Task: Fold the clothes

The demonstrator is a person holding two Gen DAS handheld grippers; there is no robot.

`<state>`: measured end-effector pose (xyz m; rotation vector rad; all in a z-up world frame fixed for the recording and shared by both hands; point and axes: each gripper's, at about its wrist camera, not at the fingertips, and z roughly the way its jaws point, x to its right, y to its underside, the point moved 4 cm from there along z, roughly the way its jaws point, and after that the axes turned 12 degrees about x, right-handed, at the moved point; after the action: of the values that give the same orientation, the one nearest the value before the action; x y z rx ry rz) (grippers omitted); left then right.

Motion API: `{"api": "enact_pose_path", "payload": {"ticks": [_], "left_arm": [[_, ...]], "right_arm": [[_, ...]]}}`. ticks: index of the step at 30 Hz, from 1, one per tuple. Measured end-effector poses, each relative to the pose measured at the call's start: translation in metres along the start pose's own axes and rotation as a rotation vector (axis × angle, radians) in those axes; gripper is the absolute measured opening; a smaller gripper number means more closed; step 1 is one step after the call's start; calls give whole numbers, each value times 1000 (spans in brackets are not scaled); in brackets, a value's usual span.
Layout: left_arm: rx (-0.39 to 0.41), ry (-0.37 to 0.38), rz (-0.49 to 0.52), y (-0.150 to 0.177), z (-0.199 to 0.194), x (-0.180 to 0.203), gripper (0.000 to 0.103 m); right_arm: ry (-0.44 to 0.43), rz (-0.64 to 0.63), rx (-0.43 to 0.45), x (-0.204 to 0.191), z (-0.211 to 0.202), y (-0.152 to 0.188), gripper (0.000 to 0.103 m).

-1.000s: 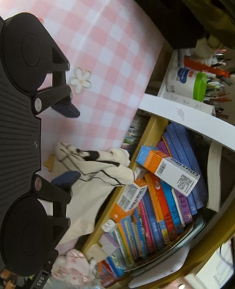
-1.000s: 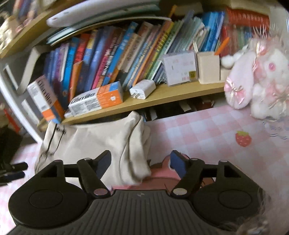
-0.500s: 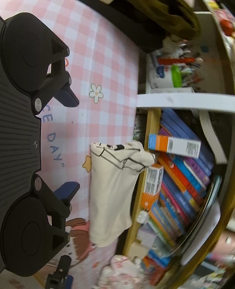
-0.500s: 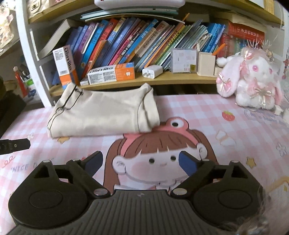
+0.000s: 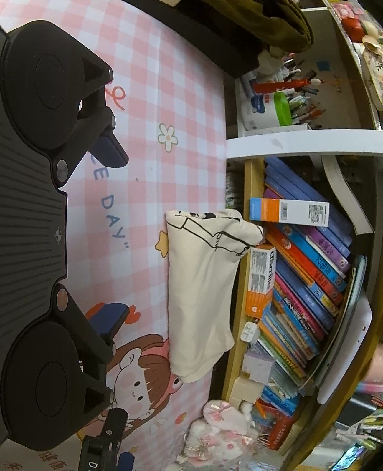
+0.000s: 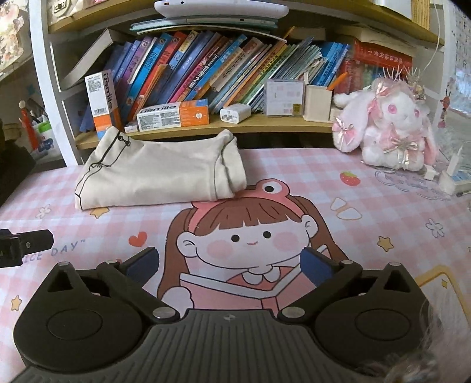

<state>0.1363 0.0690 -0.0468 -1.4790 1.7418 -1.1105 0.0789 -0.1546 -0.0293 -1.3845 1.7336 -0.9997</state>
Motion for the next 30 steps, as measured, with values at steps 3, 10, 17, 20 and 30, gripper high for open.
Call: {"api": "enact_pose_path", "payload": {"ticks": [3, 10, 17, 20, 30], "left_arm": [[1, 0, 10, 0, -2, 3, 100], [4, -1, 23, 1, -7, 9, 101], [-5, 4, 30, 2, -9, 10, 101], [-10, 5, 31, 3, -8, 9, 101], [-21, 5, 28, 4, -6, 7, 101]], "right_arm": [[5, -1, -2, 2, -3, 1, 103], [0, -5, -4, 1, -8, 2, 103], [-4, -8, -8, -2, -9, 3, 103], [-6, -10, -11, -3, -8, 4, 103], [-9, -15, -21, -7, -6, 6, 103]]}}
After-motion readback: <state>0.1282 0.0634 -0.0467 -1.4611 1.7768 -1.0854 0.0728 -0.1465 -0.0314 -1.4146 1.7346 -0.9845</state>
